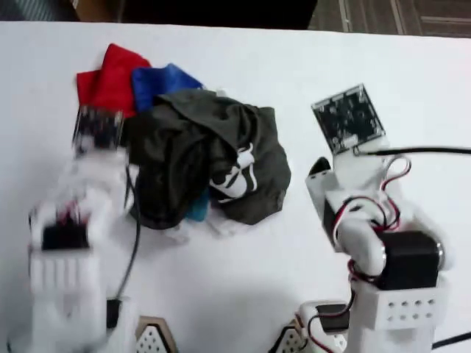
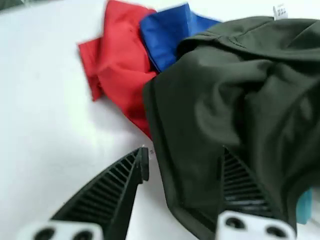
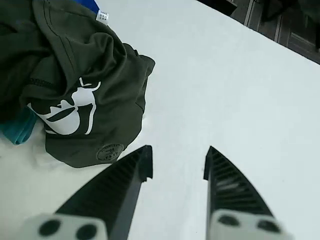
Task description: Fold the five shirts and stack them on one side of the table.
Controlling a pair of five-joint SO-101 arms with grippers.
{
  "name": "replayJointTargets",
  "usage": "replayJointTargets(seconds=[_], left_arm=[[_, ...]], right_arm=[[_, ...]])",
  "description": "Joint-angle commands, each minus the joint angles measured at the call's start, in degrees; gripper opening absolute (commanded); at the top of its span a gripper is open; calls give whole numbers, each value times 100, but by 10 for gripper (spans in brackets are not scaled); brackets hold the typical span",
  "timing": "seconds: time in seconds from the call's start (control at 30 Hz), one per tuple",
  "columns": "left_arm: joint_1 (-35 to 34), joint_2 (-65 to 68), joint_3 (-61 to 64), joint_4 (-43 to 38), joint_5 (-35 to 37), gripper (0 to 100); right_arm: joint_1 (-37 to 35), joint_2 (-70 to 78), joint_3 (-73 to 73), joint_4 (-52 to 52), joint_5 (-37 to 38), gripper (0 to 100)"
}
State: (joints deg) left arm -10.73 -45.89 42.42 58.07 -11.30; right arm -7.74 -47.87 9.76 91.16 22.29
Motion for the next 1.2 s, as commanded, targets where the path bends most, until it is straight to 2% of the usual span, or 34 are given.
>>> replayJointTargets(seconds=[0.0, 0.1, 0.27, 0.4, 0.6, 0.8, 0.87, 0.97, 1.0, 1.03, 1.07, 1.17], left_arm=[[176, 2497, -2563, 774, 62, 271], [290, 3974, -4444, 1714, 79, 330], [571, 6084, -6985, 3218, 114, 335], [589, 7596, -8470, 3710, 651, 335], [378, 9670, -9604, 4088, 677, 336], [-237, 10796, -10501, 4325, 510, 331], [-396, 10954, -10527, 4396, -9, 269], [-747, 10998, -10475, 4387, -580, 33], [-905, 10980, -10484, 4387, -615, 12], [-1081, 10971, -10501, 4378, -624, 44], [-1292, 10945, -10642, 4378, -624, 34], [-2075, 10796, -11336, 4369, -615, 26]], right_arm=[[-57, 224, -369, 207, 44, 179], [-57, 224, -369, 330, 44, 179], [-57, 224, -369, 400, 44, 177], [-57, 242, -369, 400, 44, 177], [-57, 224, -369, 418, 53, 177], [-57, 224, -369, 444, 53, 177], [-57, 224, -369, 444, 53, 177], [-57, 224, -369, 435, 53, 177], [-57, 224, -369, 435, 53, 177], [-57, 224, -369, 426, 53, 177], [-57, 224, -369, 426, 53, 177], [-48, 224, -369, 418, 53, 177]])
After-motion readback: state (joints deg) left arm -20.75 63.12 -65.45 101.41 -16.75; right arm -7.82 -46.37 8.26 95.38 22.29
